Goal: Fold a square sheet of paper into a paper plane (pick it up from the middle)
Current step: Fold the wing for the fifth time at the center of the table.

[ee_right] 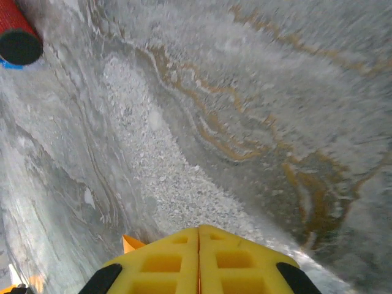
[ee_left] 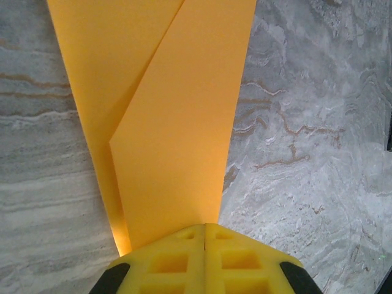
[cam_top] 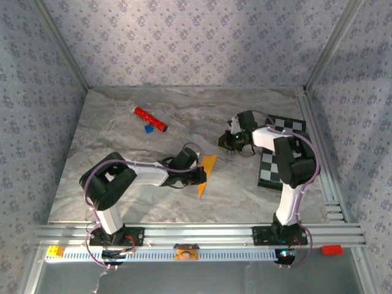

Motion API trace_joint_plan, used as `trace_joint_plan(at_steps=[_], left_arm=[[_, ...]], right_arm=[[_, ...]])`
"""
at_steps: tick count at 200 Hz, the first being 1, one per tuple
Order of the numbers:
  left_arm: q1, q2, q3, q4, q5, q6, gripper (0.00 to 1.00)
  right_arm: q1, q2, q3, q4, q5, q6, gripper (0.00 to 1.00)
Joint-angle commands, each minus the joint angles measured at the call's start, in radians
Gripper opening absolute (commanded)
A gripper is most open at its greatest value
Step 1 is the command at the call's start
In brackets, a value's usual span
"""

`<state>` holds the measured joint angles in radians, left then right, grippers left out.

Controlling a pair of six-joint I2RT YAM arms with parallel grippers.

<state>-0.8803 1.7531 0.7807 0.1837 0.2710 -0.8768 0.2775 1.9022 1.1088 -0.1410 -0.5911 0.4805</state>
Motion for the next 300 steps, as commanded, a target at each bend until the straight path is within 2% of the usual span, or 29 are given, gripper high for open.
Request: trace_joint_plan(at_steps=[1, 28, 72, 113, 142, 168, 182, 215, 244, 300], left_arm=[[-0.015, -0.014, -0.01, -0.117, -0.036, -0.004, 0.0], [-0.014, -0.036, 0.025, -0.117, -0.05, -0.006, 0.0], [-0.014, -0.082, 0.079, -0.173, -0.077, 0.024, 0.02], [-0.007, -0.138, 0.083, -0.212, -0.086, 0.048, 0.09], [0.019, -0.192, 0.056, -0.219, -0.1, 0.046, 0.11], [0.064, -0.253, -0.002, -0.213, -0.106, 0.03, 0.19], [0.092, -0.273, -0.032, -0.198, -0.072, 0.027, 0.24], [0.121, -0.268, -0.046, -0.198, -0.013, 0.034, 0.27], [0.122, -0.217, -0.035, -0.187, 0.039, 0.032, 0.27], [0.122, -0.148, -0.006, -0.222, 0.061, 0.048, 0.23]], right_arm=[[0.008, -0.083, -0.027, -0.014, 0.014, 0.004, 0.11], [0.04, -0.206, -0.133, 0.034, 0.025, -0.003, 0.2], [0.076, -0.355, -0.282, 0.01, 0.118, 0.016, 0.2], [0.09, -0.43, -0.374, 0.025, 0.127, 0.078, 0.21], [0.107, -0.434, -0.388, 0.039, 0.107, 0.105, 0.21], [0.124, -0.433, -0.384, 0.031, 0.104, 0.112, 0.22], [0.127, -0.426, -0.382, 0.034, 0.092, 0.116, 0.22], [0.136, -0.398, -0.366, 0.033, 0.061, 0.114, 0.22], [0.15, -0.359, -0.35, 0.033, 0.035, 0.109, 0.22], [0.186, -0.317, -0.334, 0.037, 0.045, 0.114, 0.22]])
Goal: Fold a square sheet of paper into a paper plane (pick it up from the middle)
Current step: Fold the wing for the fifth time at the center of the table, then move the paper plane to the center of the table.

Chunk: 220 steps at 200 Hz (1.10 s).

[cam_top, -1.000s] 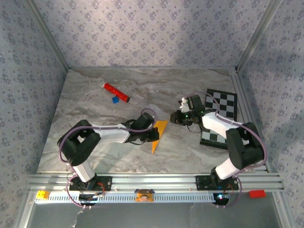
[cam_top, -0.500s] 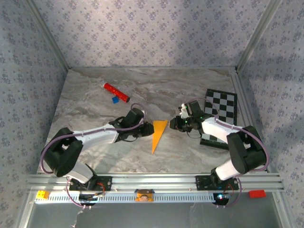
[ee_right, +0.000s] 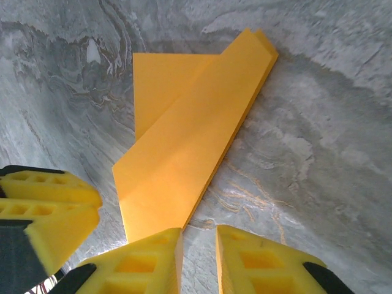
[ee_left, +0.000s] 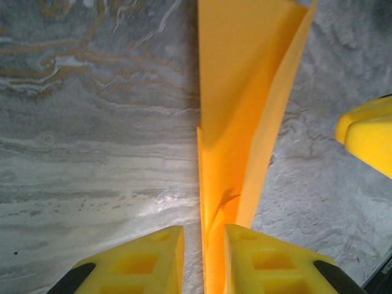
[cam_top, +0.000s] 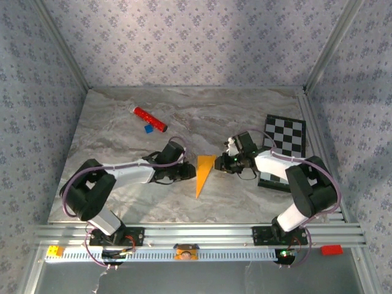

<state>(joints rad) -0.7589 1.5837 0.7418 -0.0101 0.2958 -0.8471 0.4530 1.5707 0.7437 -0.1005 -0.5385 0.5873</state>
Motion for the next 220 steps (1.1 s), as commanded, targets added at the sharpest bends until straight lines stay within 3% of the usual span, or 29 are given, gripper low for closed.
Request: trace_joint_plan(at_steps=[1, 220], left_arm=[[0.001, 0.023, 0.034, -0.028, 0.037, 0.019, 0.23], [-0.018, 0.157, 0.014, 0.193, 0.206, -0.008, 0.23]], right_arm=[[0.01, 0.015, 0.031, -0.005, -0.008, 0.008, 0.22], [0.044, 0.115, -0.003, 0.043, -0.115, 0.016, 0.18]])
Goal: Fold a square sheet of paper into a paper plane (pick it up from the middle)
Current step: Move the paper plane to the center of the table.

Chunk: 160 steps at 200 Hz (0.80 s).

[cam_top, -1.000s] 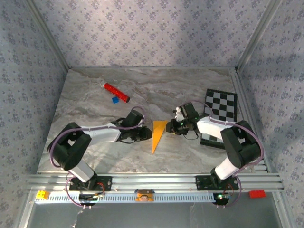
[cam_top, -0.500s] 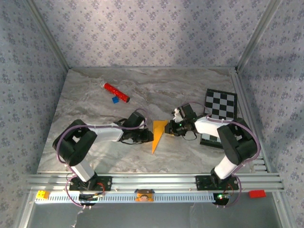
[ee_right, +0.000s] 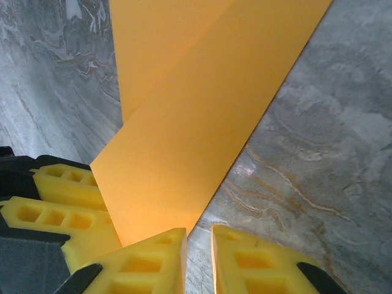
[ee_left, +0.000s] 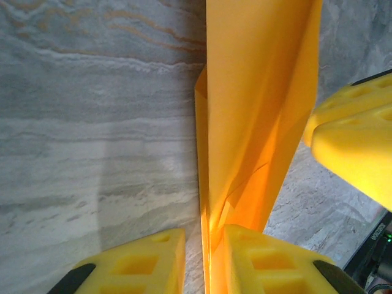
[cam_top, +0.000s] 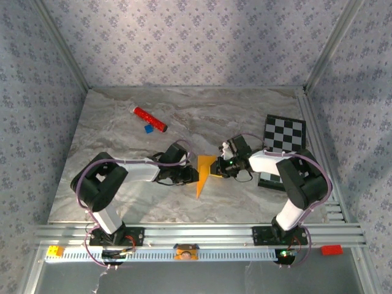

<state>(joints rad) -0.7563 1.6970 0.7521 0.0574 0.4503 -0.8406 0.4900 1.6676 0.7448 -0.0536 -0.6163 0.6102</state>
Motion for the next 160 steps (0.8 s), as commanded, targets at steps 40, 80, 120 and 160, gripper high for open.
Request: trace_joint_plan(at_steps=[40, 80, 120, 160], left_arm=[[-0.021, 0.053, -0.001, 0.154, 0.067, -0.021, 0.22], [-0.02, 0.072, -0.02, 0.246, 0.092, -0.067, 0.22], [-0.023, 0.09, -0.021, 0.281, 0.113, -0.084, 0.21], [-0.027, 0.086, -0.018, 0.276, 0.116, -0.081, 0.12]], right_arm=[[0.009, 0.032, -0.007, -0.004, -0.047, -0.009, 0.17], [0.012, 0.041, -0.017, 0.0, -0.055, -0.01, 0.17], [0.01, 0.043, -0.026, 0.011, -0.069, -0.009, 0.16], [0.002, 0.031, -0.031, 0.015, -0.057, -0.003, 0.16]])
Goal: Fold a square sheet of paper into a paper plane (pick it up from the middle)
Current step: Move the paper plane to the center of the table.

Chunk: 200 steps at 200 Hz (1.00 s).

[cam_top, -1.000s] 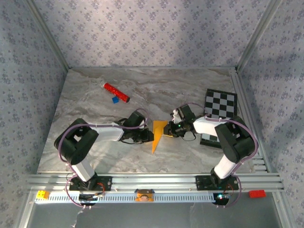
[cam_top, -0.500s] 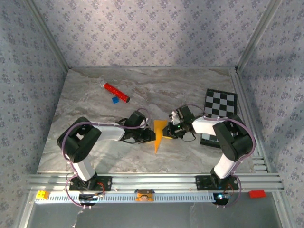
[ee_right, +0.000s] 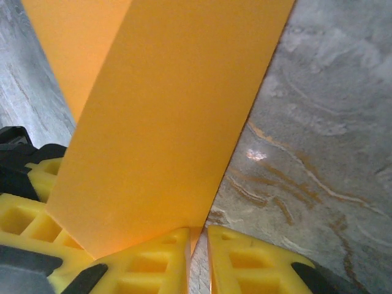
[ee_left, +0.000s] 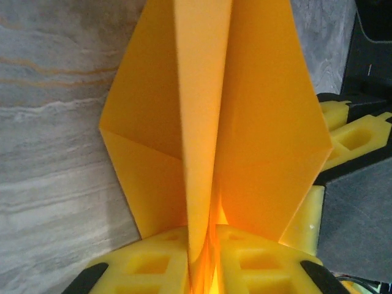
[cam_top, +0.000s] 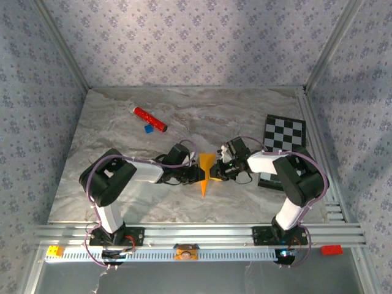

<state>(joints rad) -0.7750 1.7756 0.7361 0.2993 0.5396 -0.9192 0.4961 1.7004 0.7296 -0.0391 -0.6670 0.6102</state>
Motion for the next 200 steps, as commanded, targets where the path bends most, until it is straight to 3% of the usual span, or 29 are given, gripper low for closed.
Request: trace_joint_plan(at_steps=[1, 44, 84, 123, 200], left_arm=[[-0.007, 0.008, -0.002, 0.034, 0.026, -0.003, 0.12], [-0.007, -0.083, 0.013, -0.084, -0.063, 0.032, 0.06], [-0.018, -0.187, 0.144, -0.553, -0.384, 0.132, 0.04], [-0.023, -0.163, 0.267, -0.838, -0.567, 0.166, 0.03], [-0.057, -0.067, 0.345, -0.956, -0.636, 0.174, 0.05]], right_arm=[[-0.005, -0.002, -0.016, 0.001, -0.006, -0.003, 0.16], [-0.029, -0.065, -0.028, 0.002, 0.02, -0.002, 0.18], [-0.048, -0.14, -0.034, -0.01, 0.081, -0.007, 0.21], [-0.039, -0.162, -0.019, 0.003, 0.104, 0.01, 0.21], [0.026, -0.14, 0.025, -0.003, 0.136, 0.01, 0.22]])
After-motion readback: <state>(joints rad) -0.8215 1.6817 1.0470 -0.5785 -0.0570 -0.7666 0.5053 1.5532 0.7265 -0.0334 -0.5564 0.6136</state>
